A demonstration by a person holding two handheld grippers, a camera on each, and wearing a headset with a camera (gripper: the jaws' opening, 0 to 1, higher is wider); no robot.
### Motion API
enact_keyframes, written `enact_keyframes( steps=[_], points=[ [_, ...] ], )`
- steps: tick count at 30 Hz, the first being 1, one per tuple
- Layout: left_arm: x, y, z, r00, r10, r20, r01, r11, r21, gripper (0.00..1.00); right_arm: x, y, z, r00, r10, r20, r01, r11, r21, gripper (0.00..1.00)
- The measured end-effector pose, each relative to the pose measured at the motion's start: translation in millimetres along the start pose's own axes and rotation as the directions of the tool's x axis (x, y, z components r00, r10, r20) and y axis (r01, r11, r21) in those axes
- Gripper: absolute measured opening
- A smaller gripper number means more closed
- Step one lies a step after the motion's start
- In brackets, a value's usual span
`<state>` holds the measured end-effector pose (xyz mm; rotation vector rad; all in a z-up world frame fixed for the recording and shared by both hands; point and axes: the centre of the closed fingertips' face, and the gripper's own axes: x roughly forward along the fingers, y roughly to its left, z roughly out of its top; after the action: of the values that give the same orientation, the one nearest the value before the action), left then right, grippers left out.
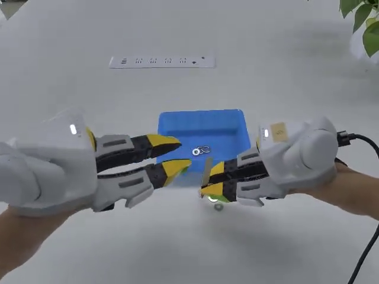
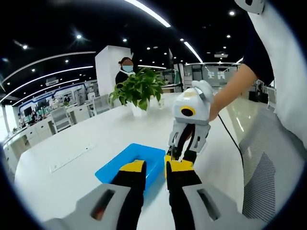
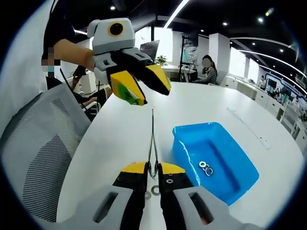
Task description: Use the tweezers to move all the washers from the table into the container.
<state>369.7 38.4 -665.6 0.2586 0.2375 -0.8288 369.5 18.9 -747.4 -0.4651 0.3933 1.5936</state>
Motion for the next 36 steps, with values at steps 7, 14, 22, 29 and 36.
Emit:
enact_keyframes(
  steps=[7, 14, 22, 29, 36],
  points=[
    [-22.8, -9.2, -23.7, 0.9973, 0.048, -0.056, -0.053, 0.994, -0.095, 0.28, -12.7, -3.1, 17.3, 0.9990, -0.031, 0.031, 0.031, 0.999, -0.010, 0.10],
    [-44.8, -6.5, -36.3, 0.9909, 0.105, -0.084, -0.118, 0.979, -0.169, 0.29, -27.8, -1.5, 34.0, 0.9984, -0.031, 0.047, 0.032, 0.999, -0.029, 0.10],
    [-61.7, -2.4, -47.9, 0.9864, 0.130, -0.101, -0.152, 0.953, -0.264, 0.45, -46.0, -14.1, 62.2, 0.9939, -0.063, 0.090, 0.069, 0.996, -0.057, 0.10],
    [-71.9, -3.9, -59.3, 0.9857, 0.128, -0.110, -0.155, 0.941, -0.301, 0.57, -53.6, -42.9, 70.5, 0.9887, -0.115, 0.097, 0.121, 0.991, -0.059, 0.10],
    [-73.3, -3.7, -56.6, 0.9854, 0.150, -0.082, -0.168, 0.931, -0.323, 0.69, -39.3, -67.9, 46.7, 0.9910, -0.130, 0.029, 0.132, 0.988, -0.077, 0.10]
  ],
)
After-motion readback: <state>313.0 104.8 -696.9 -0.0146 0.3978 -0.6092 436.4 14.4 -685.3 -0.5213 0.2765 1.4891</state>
